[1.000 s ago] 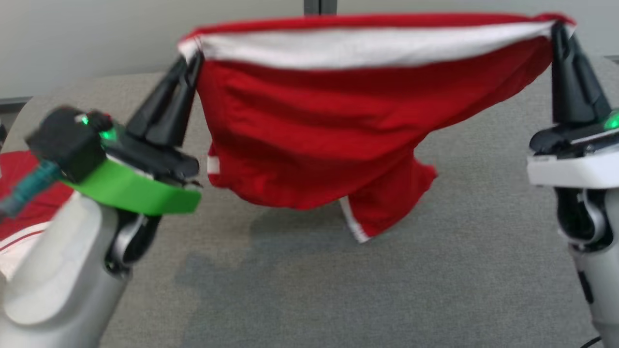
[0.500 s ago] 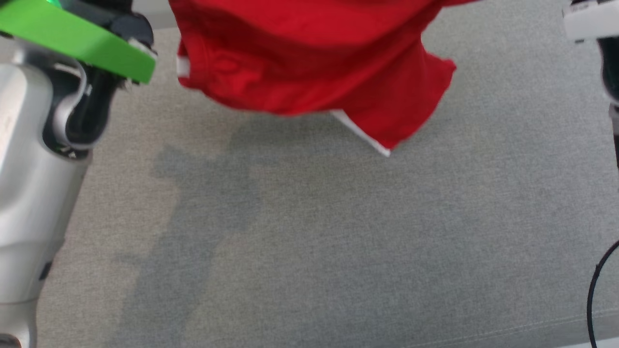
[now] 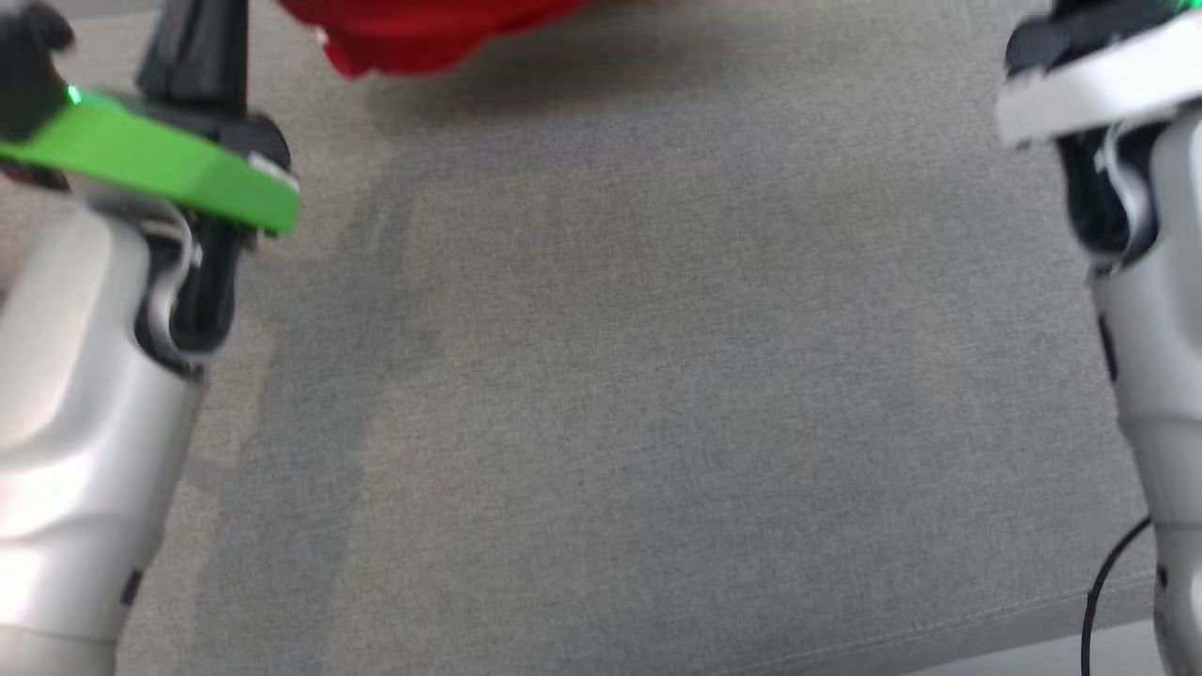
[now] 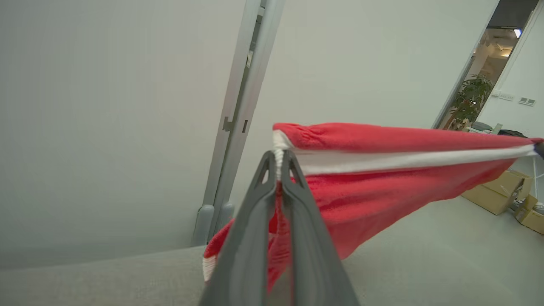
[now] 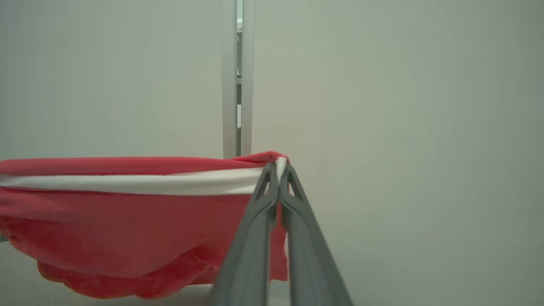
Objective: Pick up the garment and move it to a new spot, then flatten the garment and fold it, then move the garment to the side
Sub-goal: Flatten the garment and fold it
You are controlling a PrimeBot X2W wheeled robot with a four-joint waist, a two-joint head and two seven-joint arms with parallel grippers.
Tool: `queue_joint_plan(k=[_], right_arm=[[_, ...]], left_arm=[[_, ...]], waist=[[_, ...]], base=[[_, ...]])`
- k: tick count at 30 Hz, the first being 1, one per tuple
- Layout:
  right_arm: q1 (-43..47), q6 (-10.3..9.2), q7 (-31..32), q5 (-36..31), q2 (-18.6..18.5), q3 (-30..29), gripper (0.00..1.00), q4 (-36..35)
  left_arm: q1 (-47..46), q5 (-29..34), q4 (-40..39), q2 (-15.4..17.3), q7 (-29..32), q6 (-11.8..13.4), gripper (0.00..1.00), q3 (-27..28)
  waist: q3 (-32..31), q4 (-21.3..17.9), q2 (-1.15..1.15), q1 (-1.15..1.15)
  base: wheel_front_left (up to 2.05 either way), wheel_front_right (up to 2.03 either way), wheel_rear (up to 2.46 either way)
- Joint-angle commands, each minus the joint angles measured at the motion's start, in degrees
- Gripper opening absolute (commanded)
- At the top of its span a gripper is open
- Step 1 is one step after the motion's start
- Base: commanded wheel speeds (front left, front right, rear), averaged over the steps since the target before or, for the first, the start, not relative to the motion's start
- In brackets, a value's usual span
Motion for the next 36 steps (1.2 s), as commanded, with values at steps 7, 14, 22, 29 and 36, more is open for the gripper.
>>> queue_joint_plan(k=[7,14,22,29,36], right_arm=[[24.1,-0.22,-0.3,4.3,0.5,-1.5,0.0,0.0],[41.0,-0.25,-0.3,5.7,1.7,-2.5,0.0,-1.9],[53.3,-0.25,-0.3,6.0,1.8,-3.9,0.0,-4.1],[58.1,-0.25,-0.3,6.9,1.7,-5.7,0.0,-8.1],[49.2,-0.18,-0.3,5.7,1.8,-6.6,0.0,-8.7]], left_arm=[[25.3,3.5,2.4,-3.8,-0.4,0.2,0.0,3.6],[41.6,7.6,1.7,-10.2,-0.4,0.2,0.0,5.9],[52.0,10.6,-1.9,-14.2,-0.4,0.2,0.0,10.3],[55.7,12.6,-8.0,-15.0,-0.4,0.1,0.0,10.2],[49.5,13.5,-11.7,-15.2,-0.4,0.1,0.0,8.7]], waist=[[-6.0,0.6,0.0,-0.01],[-10.7,1.5,0.0,-0.01],[-15.2,2.1,0.0,-0.01],[-15.8,2.8,0.0,-0.01],[-10.7,4.8,0.0,-0.01]], base=[[0.0,0.0,0.0],[0.0,0.0,0.0],[0.0,0.0,0.0],[0.0,0.0,0.0],[0.0,0.0,0.0]])
